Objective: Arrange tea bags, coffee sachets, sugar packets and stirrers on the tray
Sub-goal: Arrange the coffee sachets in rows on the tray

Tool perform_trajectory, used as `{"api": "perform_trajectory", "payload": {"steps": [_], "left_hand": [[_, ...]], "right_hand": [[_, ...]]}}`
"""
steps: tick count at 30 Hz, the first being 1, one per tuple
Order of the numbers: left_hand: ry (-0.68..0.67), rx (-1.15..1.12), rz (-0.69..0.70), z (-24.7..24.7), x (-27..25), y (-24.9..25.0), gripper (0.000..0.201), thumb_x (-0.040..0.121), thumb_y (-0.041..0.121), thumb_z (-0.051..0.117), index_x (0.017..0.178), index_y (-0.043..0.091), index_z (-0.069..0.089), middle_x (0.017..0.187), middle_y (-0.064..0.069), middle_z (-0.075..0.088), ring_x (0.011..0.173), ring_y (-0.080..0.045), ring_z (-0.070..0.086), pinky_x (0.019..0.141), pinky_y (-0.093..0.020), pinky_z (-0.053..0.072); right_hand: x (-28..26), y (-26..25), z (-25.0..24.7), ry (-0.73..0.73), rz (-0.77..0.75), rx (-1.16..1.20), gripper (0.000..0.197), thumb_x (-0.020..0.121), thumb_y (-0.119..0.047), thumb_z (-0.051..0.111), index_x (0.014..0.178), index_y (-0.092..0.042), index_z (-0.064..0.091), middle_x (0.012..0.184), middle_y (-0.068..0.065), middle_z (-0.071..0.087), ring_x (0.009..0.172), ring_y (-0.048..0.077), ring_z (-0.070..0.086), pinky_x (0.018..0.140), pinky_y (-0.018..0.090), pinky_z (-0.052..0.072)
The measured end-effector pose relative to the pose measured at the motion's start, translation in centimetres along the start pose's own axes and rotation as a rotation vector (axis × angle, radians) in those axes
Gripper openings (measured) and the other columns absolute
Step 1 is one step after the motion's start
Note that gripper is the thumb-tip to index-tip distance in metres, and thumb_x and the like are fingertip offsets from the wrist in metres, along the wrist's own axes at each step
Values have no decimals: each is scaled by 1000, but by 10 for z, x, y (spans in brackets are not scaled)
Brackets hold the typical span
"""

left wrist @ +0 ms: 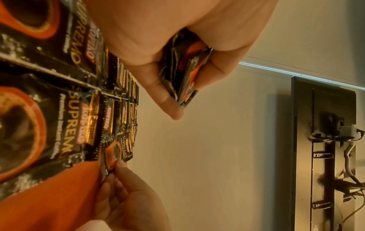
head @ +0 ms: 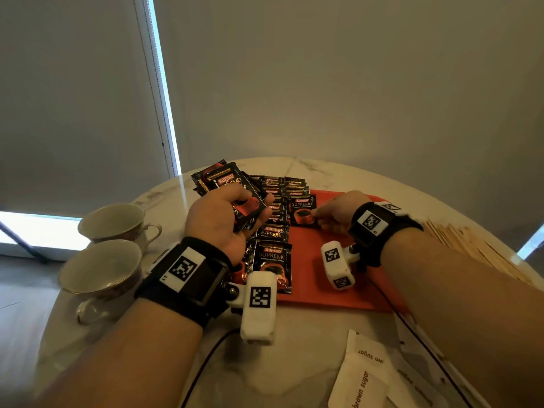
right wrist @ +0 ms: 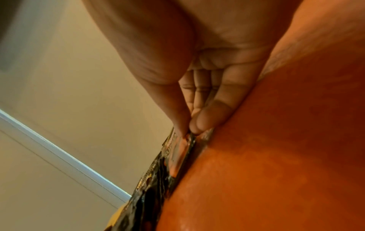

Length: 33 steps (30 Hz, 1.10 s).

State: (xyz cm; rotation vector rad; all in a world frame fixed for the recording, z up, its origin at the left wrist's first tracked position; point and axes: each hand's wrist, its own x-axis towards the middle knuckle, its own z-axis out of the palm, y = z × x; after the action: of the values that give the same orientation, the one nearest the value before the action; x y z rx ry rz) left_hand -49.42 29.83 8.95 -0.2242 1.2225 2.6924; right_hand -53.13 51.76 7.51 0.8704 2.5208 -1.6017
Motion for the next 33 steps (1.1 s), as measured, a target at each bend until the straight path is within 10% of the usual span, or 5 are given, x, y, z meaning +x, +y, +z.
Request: {"api": "perform_trajectory", "payload": {"steps": [17, 20, 26, 33], "left_hand": [[-46, 96, -32, 0, 0, -4, 16, 91, -5, 60, 97, 9, 55, 112, -20, 66, 90, -37, 79, 72, -39, 64], [-72, 145, -40, 1, -2, -5, 12, 92, -5, 60, 94, 6, 56, 108, -21, 69, 89, -36, 79, 69, -37, 63], [-117, 351, -10, 1, -3, -11, 16, 87, -4, 73, 102, 1, 71, 94, -17, 79, 88, -32, 79, 69, -38, 65], [-197, 449, 45, 0, -7, -13, 25, 84, -2, 77, 107, 5, 75, 98, -15, 80, 88, -31, 79, 68, -34, 62]], "right_hand": [[9, 1, 0, -35, -31, 75, 10, 91, -8, 74, 92, 2, 72, 87, 16, 73, 74, 22, 68, 90, 39, 60], [-4, 3, -2, -2, -70, 235, 11, 93, -10, 70, 99, 0, 68, 81, 12, 68, 65, 18, 63, 71, 31, 59], [-55, -2, 0, -374, -307, 432, 33, 88, -40, 73, 108, -14, 72, 84, 0, 68, 67, 12, 61, 62, 28, 44], [-67, -4, 14, -387, -496, 445, 12, 85, -8, 76, 93, -12, 68, 92, 11, 66, 67, 16, 58, 56, 26, 46]]}}
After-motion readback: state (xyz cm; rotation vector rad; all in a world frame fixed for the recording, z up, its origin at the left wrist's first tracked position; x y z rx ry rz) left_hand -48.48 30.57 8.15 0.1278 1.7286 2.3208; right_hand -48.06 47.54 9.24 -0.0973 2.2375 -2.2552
